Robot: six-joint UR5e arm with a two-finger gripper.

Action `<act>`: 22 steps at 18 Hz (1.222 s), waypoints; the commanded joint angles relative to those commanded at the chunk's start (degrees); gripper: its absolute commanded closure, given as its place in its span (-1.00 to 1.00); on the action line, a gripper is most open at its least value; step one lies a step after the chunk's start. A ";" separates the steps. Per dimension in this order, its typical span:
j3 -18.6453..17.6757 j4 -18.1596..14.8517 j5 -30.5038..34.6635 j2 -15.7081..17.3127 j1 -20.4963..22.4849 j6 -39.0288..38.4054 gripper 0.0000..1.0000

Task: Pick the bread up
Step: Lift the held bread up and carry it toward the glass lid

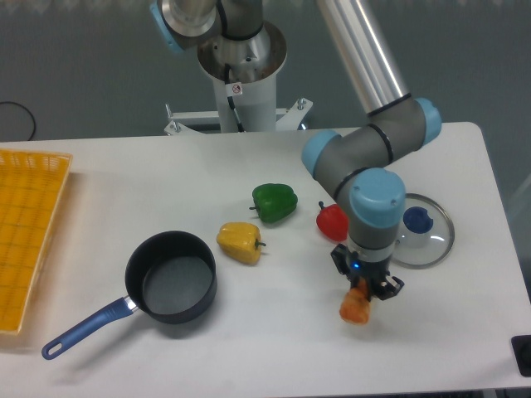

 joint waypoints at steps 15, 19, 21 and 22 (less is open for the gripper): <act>2.28 -17.06 4.21 7.92 4.65 22.57 0.16; 2.81 -17.15 4.39 7.74 4.92 23.64 0.16; 2.81 -17.15 4.39 7.57 4.92 23.64 0.17; 2.81 -17.15 4.31 7.48 4.92 23.64 0.17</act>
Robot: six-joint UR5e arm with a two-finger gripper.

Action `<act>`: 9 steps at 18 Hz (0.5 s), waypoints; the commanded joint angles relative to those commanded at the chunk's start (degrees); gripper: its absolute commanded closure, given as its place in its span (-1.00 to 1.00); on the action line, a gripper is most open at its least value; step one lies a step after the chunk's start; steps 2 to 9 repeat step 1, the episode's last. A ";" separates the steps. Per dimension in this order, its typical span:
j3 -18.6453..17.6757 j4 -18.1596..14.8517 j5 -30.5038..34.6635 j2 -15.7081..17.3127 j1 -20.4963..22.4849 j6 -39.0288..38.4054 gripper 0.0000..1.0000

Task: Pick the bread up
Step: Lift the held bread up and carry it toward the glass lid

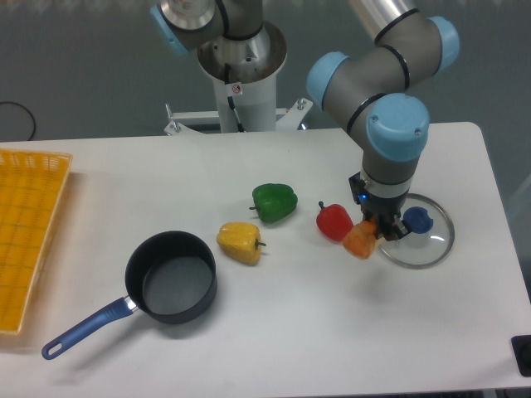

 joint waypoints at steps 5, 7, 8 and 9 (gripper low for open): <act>0.00 0.00 0.00 0.00 0.00 0.00 0.17; 0.00 0.00 0.00 0.00 0.00 0.00 0.17; 0.00 0.00 0.00 0.00 0.00 0.00 0.17; 0.00 0.00 0.00 0.00 0.00 0.00 0.17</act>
